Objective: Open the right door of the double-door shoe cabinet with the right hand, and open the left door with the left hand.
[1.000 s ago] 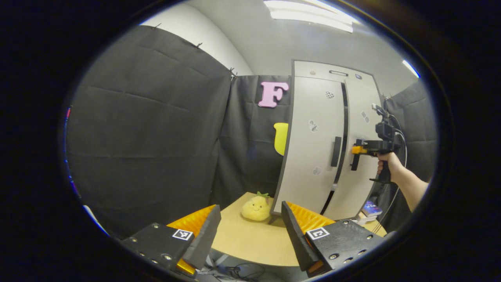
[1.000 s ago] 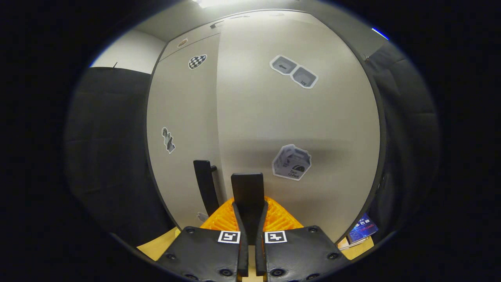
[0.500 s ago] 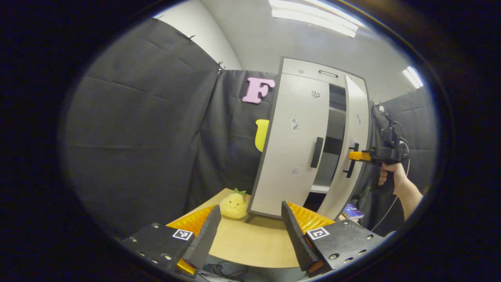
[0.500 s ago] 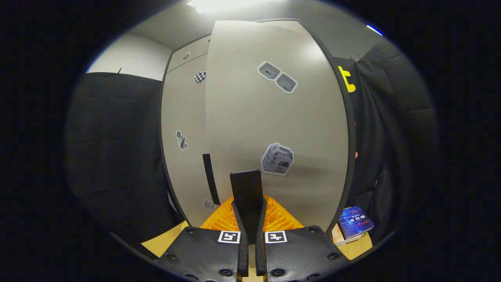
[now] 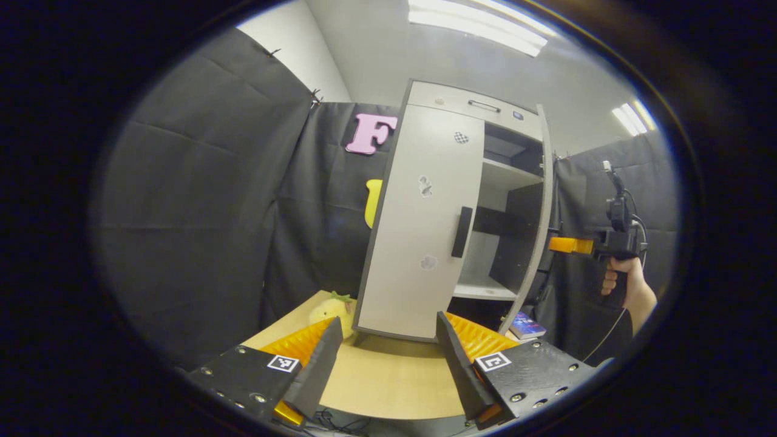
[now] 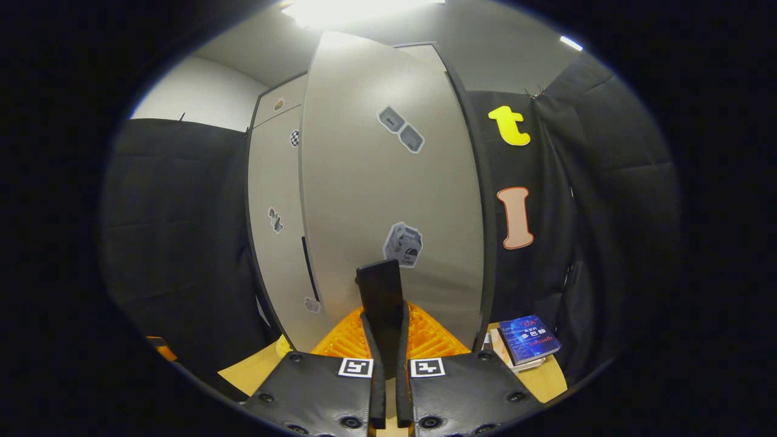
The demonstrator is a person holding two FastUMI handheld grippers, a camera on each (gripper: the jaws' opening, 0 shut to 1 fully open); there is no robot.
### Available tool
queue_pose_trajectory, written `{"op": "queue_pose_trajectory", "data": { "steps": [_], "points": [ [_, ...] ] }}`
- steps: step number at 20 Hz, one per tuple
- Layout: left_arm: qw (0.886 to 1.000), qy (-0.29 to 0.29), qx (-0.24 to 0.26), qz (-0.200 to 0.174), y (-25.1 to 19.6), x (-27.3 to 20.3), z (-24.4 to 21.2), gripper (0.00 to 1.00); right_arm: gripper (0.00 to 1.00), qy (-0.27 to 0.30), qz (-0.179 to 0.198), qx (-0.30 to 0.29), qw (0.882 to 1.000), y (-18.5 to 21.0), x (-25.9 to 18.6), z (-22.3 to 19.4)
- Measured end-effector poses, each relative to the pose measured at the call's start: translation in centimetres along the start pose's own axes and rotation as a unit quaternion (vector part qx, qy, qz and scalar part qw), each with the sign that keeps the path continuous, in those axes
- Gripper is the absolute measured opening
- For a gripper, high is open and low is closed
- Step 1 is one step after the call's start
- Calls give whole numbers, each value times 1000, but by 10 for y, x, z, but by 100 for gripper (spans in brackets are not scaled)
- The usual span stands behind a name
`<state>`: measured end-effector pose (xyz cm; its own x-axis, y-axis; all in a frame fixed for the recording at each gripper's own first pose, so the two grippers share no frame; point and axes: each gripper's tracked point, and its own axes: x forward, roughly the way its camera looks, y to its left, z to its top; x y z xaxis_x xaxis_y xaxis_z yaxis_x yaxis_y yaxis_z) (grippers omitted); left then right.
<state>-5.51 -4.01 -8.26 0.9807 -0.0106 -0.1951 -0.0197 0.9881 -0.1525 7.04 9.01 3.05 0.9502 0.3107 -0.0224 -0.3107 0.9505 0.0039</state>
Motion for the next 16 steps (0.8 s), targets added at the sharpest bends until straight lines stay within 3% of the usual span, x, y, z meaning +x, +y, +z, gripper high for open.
{"op": "queue_pose_trajectory", "data": {
  "steps": [1, 5, 6, 8, 9, 10, 14, 15, 16],
  "points": [
    [1000, 1, -1, -6, -5, 4, 0, 89, 8, 0, -4, 0, 1000, -6, -5, 1],
    [1000, 2, 4, -24, -24, 18, -2, 89, 8, 1, -16, 4, 1000, -29, -19, 3],
    [1000, 3, 6, -28, -29, 21, -4, 89, 4, 0, -20, 5, 1000, -36, -23, 3],
    [999, 7, 4, -36, -37, 27, -6, 89, 8, -1, -36, 0, 999, -51, -29, 5],
    [999, 8, 3, -41, -41, 30, -7, 89, 3, -2, -49, -6, 999, -59, -33, 5],
    [999, 10, 2, -45, -44, 31, -9, 90, 7, -5, -59, -14, 998, -68, -36, 6],
    [998, 18, -1, -61, -57, 42, -14, 89, 6, -8, -69, -26, 997, -100, -41, 8],
    [998, 21, -3, -66, -60, 46, -15, 89, 10, -9, -73, -25, 997, -108, -42, 10],
    [997, 23, -5, -71, -63, 51, -16, 89, 6, -11, -80, -25, 996, -116, -43, 10]
  ]
}}
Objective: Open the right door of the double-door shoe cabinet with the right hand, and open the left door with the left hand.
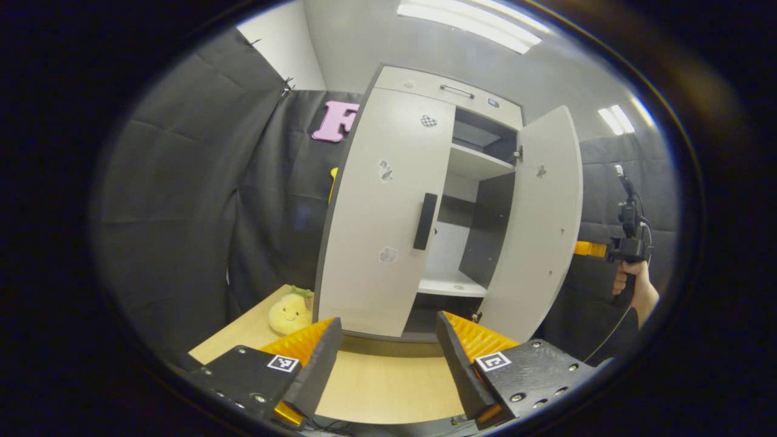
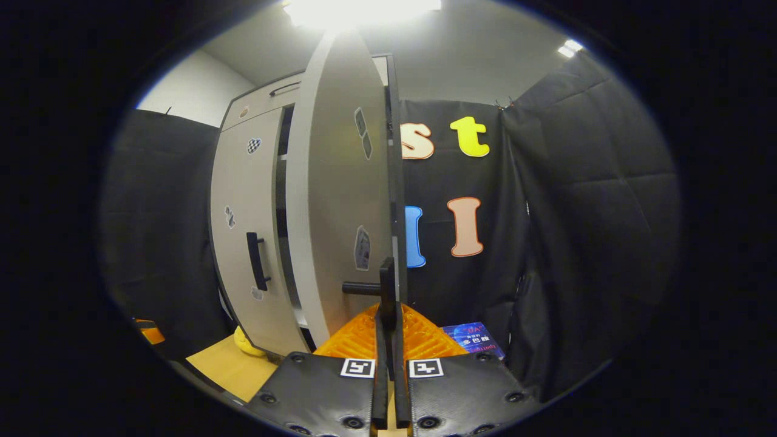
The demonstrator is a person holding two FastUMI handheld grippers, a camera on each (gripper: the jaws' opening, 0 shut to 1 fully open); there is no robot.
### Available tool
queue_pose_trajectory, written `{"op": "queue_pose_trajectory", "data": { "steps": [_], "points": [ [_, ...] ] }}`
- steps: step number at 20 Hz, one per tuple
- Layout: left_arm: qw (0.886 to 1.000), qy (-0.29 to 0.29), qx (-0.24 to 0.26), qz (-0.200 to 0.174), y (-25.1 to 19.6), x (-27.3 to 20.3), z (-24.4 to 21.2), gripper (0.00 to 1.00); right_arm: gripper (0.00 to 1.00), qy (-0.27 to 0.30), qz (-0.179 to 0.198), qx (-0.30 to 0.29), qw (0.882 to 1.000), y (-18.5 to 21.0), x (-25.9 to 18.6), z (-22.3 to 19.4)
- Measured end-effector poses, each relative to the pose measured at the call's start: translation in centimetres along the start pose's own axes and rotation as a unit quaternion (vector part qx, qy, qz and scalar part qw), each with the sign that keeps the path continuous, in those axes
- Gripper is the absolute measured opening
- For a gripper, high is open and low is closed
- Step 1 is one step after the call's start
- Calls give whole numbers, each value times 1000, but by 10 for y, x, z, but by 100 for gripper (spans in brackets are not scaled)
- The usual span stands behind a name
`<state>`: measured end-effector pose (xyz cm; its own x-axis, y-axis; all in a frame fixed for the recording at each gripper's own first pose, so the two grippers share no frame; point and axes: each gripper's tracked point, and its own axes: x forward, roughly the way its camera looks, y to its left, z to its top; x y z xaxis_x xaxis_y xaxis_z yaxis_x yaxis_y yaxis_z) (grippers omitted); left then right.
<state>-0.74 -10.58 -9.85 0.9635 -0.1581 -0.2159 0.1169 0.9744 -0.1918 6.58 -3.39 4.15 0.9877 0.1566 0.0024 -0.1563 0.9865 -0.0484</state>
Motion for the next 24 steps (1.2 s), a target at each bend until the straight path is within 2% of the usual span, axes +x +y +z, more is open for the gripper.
{"op": "queue_pose_trajectory", "data": {
  "steps": [2, 4, 10, 11, 15, 17, 19, 21, 24],
  "points": [
    [1000, 3, -4, -9, -5, 9, 0, 89, 6, -5, -7, 6, 1000, -14, 1, 1],
    [1000, 4, -2, -17, -9, 16, 1, 89, 3, -7, 12, 26, 1000, -8, 2, 1],
    [999, 1, 14, -31, -14, 54, 24, 90, 6, -11, 2, 55, 998, -11, -18, -2],
    [999, 0, 15, -33, -15, 64, 31, 90, 6, -8, -2, 59, 998, -13, -25, -4],
    [999, -18, 18, -45, -25, 107, 63, 89, 6, -3, -63, 47, 997, -48, -55, -8],
    [998, -31, 29, -49, -32, 135, 79, 90, 22, -1, -92, 25, 995, -74, -68, -7],
    [997, -49, 45, -46, -41, 161, 95, 91, 59, -3, -125, 5, 992, -108, -68, -6],
    [996, -58, 56, -37, -51, 188, 104, 87, 97, 1, -168, 13, 986, -144, -65, -7],
    [995, -70, 71, -24, -68, 228, 119, 89, 98, -10, -183, 46, 982, -180, -51, -7]
  ]
}}
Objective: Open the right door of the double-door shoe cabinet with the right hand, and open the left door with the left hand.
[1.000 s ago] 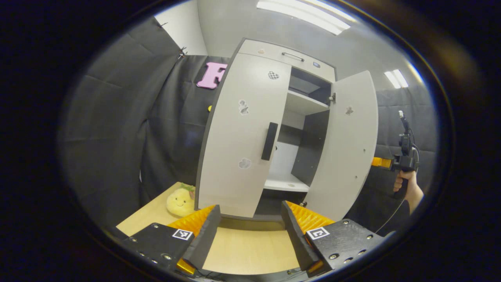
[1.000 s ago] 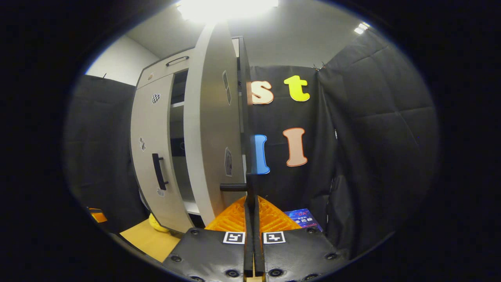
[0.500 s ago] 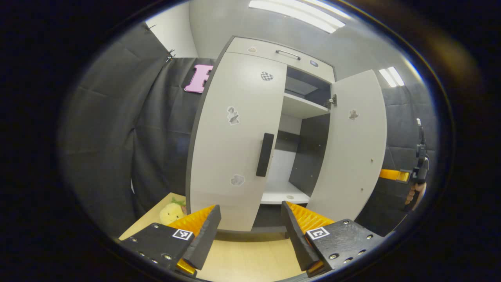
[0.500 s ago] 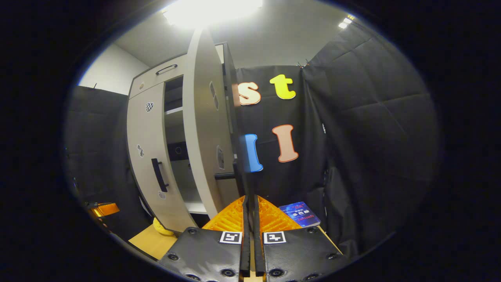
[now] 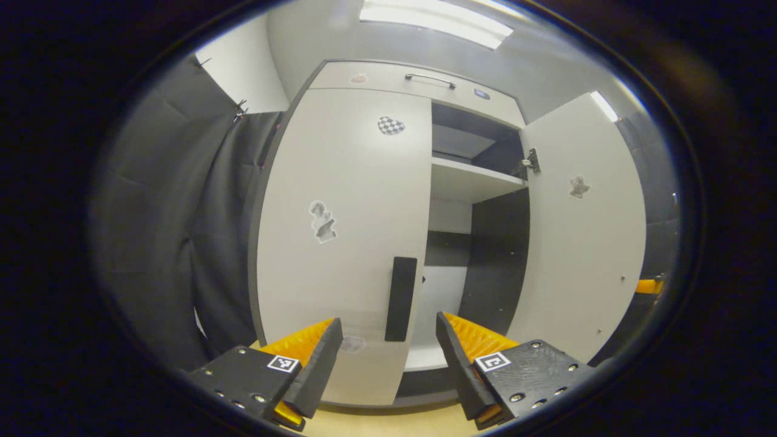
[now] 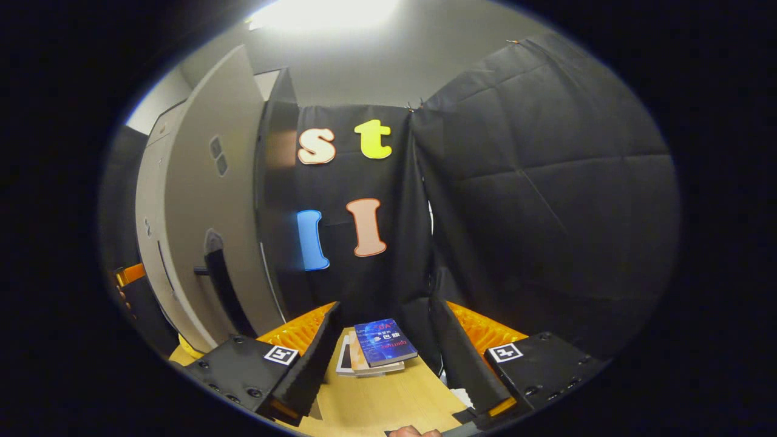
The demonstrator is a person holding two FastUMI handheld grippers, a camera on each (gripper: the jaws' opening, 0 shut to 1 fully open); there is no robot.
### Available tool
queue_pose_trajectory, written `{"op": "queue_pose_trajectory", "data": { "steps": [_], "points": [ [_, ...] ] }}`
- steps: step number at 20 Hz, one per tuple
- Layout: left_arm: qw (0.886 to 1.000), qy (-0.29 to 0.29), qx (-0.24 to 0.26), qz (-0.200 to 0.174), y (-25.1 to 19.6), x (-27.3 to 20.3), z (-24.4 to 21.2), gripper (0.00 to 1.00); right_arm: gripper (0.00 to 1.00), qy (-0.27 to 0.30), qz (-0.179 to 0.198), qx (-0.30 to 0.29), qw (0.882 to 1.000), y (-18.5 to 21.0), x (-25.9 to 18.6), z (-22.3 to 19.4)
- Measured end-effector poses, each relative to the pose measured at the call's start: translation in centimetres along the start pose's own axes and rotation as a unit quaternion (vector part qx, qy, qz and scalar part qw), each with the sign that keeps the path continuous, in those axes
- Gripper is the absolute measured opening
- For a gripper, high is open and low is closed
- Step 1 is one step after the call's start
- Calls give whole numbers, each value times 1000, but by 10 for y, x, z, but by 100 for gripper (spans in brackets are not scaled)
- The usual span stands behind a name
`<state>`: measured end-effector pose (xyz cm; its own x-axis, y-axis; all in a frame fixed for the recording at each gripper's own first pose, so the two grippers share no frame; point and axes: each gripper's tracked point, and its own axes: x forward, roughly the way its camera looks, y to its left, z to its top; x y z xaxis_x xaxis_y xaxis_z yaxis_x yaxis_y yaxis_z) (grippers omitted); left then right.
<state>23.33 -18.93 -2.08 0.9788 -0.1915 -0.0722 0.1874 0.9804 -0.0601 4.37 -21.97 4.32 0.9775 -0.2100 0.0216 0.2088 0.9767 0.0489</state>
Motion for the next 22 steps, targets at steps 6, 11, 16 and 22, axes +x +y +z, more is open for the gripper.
{"op": "queue_pose_trajectory", "data": {
  "steps": [6, 11, 16, 22],
  "points": [
    [999, 20, -2, 41, -13, 74, -12, 89, 98, 8, -7, -1, 1000, -39, 62, -13],
    [996, 30, 9, 80, -9, 104, -21, 72, 98, 5, 1, 13, 1000, -51, 105, -15],
    [993, 24, 25, 111, -5, 105, -20, 33, 98, 6, 20, 41, 999, -47, 141, -13],
    [993, 25, 31, 108, -5, 103, -21, 24, 98, -3, 39, 45, 998, -32, 157, -7]
  ]
}}
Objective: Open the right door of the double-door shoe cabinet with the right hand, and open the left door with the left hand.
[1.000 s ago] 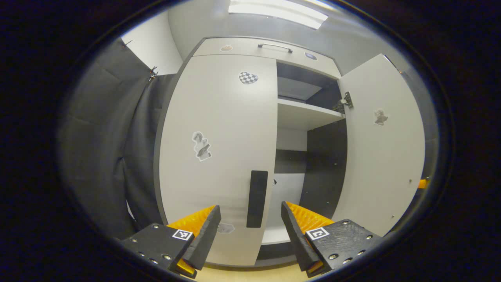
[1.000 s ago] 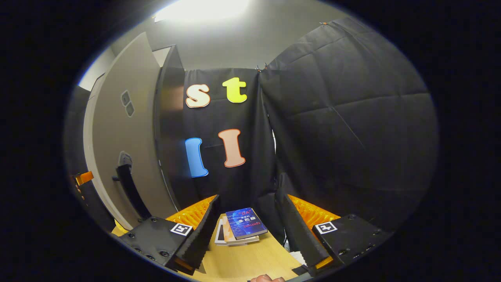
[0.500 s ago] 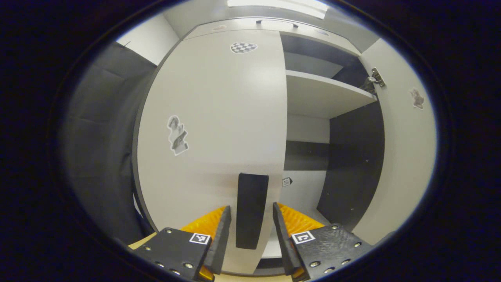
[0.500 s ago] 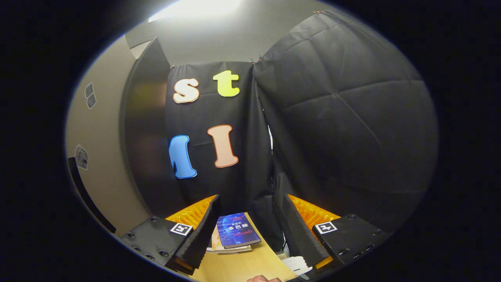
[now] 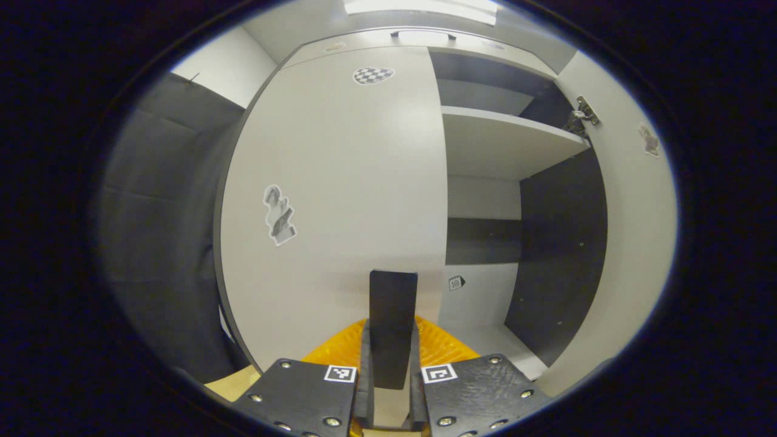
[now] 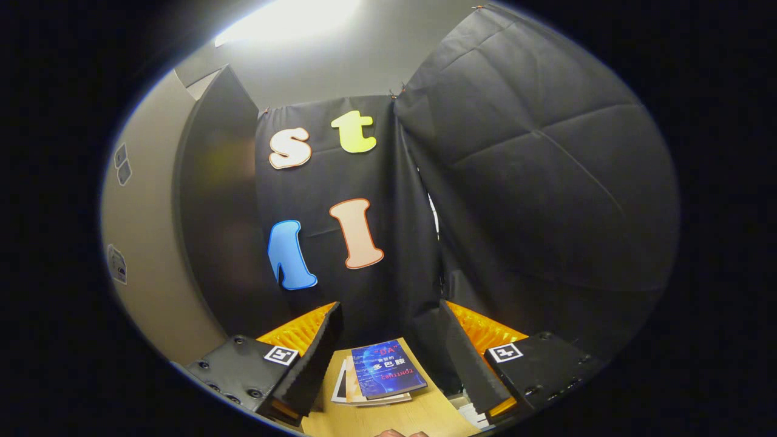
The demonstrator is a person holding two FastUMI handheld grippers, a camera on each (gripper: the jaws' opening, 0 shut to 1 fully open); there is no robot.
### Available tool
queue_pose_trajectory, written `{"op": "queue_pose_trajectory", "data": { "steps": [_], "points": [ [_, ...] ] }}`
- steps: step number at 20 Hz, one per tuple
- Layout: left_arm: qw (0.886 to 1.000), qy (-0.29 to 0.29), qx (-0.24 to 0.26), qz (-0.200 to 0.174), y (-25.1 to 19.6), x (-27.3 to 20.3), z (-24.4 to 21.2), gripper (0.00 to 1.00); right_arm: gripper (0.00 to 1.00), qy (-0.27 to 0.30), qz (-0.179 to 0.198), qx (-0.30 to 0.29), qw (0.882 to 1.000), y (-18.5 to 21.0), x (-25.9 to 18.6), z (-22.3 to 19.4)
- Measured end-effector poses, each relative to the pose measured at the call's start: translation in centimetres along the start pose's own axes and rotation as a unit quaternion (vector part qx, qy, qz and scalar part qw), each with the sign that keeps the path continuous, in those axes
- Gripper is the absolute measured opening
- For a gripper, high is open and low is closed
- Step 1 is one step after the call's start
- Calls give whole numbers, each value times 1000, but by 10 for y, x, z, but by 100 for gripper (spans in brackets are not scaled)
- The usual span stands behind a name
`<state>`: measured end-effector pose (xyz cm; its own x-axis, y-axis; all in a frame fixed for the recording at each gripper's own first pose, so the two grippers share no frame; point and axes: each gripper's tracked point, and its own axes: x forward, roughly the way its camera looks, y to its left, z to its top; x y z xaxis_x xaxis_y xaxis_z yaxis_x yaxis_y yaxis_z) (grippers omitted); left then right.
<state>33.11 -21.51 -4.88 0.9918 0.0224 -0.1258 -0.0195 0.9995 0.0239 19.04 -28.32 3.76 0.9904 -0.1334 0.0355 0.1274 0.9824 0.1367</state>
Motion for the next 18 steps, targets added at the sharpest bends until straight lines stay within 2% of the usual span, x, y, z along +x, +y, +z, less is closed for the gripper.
{"op": "queue_pose_trajectory", "data": {
  "steps": [1, 4, 8, 12, 18],
  "points": [
    [1000, 1, 1, -1, 1, 0, -2, 24, 98, 0, 1, -2, 1000, 1, 1, 0],
    [1000, -2, 1, -12, -2, 0, 0, 8, 98, 4, 5, 6, 1000, 13, -3, 0],
    [999, 6, -18, -31, 4, -13, -4, 9, 98, 3, 4, 10, 1000, 35, -30, 2],
    [997, 9, -21, -68, 15, -48, 1, 8, 98, -8, -16, -5, 1000, 52, -74, 3],
    [993, 15, -21, -113, 48, -93, 4, 8, 98, 8, -37, 7, 999, 84, -139, -21]
  ]
}}
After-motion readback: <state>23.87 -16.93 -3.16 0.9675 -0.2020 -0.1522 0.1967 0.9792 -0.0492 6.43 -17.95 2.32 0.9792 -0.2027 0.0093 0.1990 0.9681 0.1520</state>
